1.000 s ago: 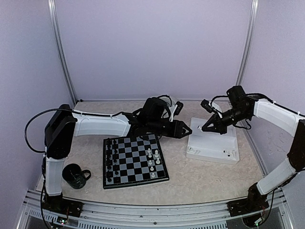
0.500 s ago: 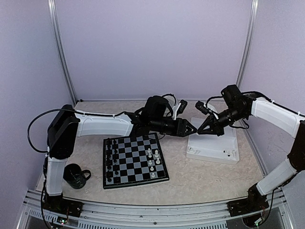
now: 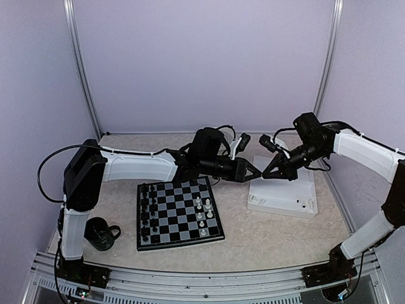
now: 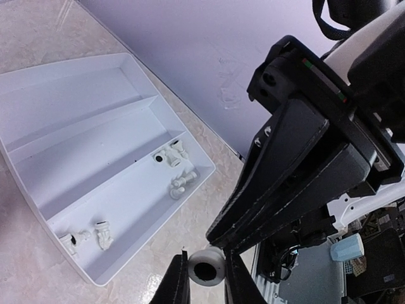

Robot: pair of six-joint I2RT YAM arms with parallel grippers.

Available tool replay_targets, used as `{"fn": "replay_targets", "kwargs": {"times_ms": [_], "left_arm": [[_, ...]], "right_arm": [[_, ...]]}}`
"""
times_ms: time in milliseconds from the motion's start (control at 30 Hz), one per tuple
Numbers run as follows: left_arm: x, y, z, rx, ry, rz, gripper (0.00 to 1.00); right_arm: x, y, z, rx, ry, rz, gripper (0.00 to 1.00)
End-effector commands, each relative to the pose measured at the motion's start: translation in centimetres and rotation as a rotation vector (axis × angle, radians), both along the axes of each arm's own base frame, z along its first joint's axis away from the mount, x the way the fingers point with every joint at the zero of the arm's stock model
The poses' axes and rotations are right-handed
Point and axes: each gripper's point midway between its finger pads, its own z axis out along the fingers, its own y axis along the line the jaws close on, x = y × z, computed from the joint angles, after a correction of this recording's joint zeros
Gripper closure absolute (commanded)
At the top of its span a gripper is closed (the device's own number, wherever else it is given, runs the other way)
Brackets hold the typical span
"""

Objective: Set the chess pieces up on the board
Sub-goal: Pass from the right arm to the left, then pass from the left arm to the right

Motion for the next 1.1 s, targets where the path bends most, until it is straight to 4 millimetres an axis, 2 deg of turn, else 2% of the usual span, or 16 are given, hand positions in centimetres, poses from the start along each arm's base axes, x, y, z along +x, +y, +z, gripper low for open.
{"fn": "replay_targets", "kwargs": {"times_ms": [0,100,267,367,500,667,867,1067], "left_arm": [[-0.1,-0.2,1.0,-0.04,-0.02,-0.009,0.9],[0.3,0.7,2.1,-0.087,-0.019,0.021,0.93],[0.9,2.9,6.6,-0.233,-0.043,0.087,0.96],[1.4,4.3,9.2,-0.325,-0.063,0.13,0.96],[1.7,5.9,11.9,-0.47,-0.047,0.168,0.96],[1.8,6.9,13.4,-0.602,-0.013,0.165,0.96],[1.9,6.6,13.2,-0.635,0.013,0.161,0.96],[1.8,6.6,12.9,-0.653,0.049,0.149,0.96]], "right_arm": [[-0.4,0.7,1.4,0.031,-0.011,0.03,0.87],[0.9,0.0,3.7,0.071,-0.063,-0.006,0.74],[3.5,-2.0,11.3,0.299,-0.164,-0.076,0.6],[3.8,-2.0,13.4,0.407,-0.173,-0.08,0.55],[4.1,-1.2,14.6,0.466,-0.178,-0.066,0.52],[3.7,1.0,15.3,0.511,-0.17,-0.012,0.5],[2.6,4.6,14.4,0.506,-0.126,0.08,0.5],[2.3,5.9,14.1,0.509,-0.12,0.118,0.55]]}}
